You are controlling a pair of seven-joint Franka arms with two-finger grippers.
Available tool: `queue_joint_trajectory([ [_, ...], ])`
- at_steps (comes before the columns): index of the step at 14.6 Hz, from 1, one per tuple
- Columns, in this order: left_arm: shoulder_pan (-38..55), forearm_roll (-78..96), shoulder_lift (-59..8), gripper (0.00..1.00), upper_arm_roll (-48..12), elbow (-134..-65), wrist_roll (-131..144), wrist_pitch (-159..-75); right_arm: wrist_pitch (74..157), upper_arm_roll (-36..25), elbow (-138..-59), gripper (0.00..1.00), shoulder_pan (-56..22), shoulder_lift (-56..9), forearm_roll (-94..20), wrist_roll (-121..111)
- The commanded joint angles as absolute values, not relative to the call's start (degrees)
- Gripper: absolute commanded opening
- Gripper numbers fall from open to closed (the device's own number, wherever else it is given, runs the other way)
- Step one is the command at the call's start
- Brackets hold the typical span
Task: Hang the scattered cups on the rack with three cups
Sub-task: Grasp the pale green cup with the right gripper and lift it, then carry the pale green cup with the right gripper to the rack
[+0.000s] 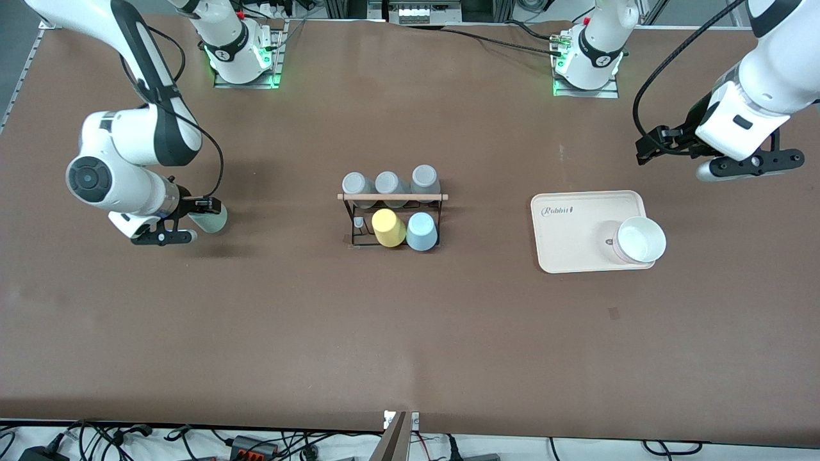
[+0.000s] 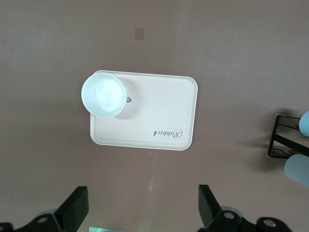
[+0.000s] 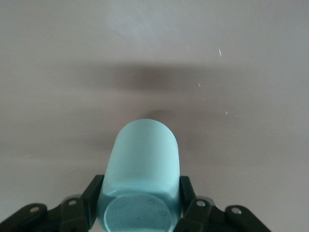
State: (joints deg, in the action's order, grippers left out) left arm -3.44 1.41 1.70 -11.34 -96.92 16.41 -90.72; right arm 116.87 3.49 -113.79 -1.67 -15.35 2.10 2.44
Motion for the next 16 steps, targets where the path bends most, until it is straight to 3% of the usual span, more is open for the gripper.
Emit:
queue_joint_trajectory([
  [1,-3.69,1.58,2.81,1.00,-11.43,-96.68,15.47,-89.65,108.39,3.52,-103.74,0.21,-6.14,-16.08,1.76,6.48],
  [8,-4.48,1.58,2.64,1.00,-10.72,-95.98,12.85,-88.59,106.08,3.52,-93.70,0.21,-19.58,-20.47,-0.26,26.51],
  [16,-4.48,1.58,2.64,1.00,-10.72,-95.98,10.46,-88.51,103.98,3.52,-77.18,0.21,-30.14,-31.72,-1.32,42.09],
])
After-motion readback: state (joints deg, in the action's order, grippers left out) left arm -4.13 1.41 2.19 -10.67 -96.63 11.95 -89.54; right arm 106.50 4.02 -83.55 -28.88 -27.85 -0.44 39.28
